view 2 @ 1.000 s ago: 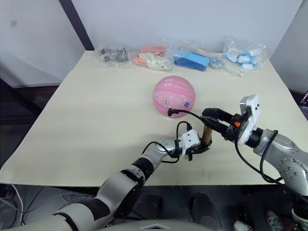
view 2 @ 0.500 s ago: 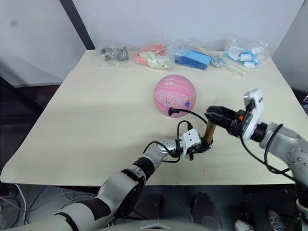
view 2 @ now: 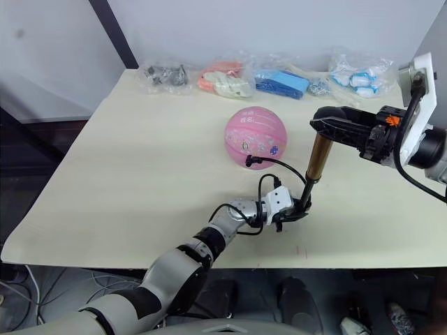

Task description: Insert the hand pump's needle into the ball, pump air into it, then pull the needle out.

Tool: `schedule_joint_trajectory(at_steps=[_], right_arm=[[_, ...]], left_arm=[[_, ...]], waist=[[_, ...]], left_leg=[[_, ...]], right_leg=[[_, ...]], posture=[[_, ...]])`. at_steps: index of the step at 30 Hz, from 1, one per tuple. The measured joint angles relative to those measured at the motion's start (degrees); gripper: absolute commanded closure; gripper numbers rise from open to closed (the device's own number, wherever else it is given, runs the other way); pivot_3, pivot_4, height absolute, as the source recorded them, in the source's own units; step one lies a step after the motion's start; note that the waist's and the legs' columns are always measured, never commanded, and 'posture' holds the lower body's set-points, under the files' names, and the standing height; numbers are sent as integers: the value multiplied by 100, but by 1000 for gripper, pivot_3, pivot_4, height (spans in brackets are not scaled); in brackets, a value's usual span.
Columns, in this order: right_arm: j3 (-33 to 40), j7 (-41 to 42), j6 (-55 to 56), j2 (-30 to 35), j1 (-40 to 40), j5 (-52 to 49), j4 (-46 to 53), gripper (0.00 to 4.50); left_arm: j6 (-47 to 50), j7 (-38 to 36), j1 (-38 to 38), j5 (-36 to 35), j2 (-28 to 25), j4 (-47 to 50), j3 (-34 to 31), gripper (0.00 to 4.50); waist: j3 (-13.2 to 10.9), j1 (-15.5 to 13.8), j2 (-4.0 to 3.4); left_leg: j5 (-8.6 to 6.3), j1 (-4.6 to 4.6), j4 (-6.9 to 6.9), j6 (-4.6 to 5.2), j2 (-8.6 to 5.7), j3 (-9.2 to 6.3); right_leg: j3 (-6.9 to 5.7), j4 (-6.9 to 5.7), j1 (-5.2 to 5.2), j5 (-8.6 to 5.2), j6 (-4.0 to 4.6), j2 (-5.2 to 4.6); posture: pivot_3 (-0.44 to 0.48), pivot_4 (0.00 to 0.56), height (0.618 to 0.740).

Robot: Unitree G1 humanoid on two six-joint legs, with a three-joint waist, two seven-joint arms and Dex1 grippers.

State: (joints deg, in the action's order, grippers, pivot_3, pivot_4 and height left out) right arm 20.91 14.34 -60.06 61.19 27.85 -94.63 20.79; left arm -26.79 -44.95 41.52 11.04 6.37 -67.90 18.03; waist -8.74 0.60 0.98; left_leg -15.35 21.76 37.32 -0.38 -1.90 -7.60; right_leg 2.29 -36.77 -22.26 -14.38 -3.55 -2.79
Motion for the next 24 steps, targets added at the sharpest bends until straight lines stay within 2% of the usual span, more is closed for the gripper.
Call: schedule_joint_trajectory(at_steps=[5, 9, 13, 18, 24], right_arm=[[29, -196, 34, -99, -72, -149, 73, 2529], [345, 102, 430, -528, -697, 225, 226, 2529], [344, 541, 849, -991, -1359, 839, 499, 2529], [-269, 1059, 1387, -1393, -1887, 1947, 653, 2529], [-978, 1465, 1980, -2005, -2253, 3085, 412, 2529]], left_arm=[[-6, -48, 5, -7, 4, 5, 4, 3396], [-5, -34, -13, -2, -5, 1, 9, 3396], [-3, 14, -43, 6, -41, -6, 7, 3396], [5, 66, -91, 19, -79, -16, 7, 3396], [17, 81, -97, 19, -81, -20, 5, 3396]], waist=[[0, -21, 1], [5, -23, 17], [16, 11, 30], [32, 29, 39], [70, 30, 63]], left_leg=[[0, 19, 0, 0, -2, 5], [0, 6, -1, 0, -1, 6], [0, -21, -1, 0, 2, 4], [-1, -93, -19, -2, 9, 5], [-2, -98, -23, -2, 10, 4]], right_leg=[[7, -4, -24, 2, 0, -2], [7, -6, -14, 2, 0, 2], [3, -5, 14, -3, -8, 14], [4, -1, 70, -18, -21, 25], [5, -1, 70, -19, -20, 30]], posture=[[0, 150, 740], [0, 150, 740], [0, 150, 740], [0, 150, 740], [0, 150, 740]])
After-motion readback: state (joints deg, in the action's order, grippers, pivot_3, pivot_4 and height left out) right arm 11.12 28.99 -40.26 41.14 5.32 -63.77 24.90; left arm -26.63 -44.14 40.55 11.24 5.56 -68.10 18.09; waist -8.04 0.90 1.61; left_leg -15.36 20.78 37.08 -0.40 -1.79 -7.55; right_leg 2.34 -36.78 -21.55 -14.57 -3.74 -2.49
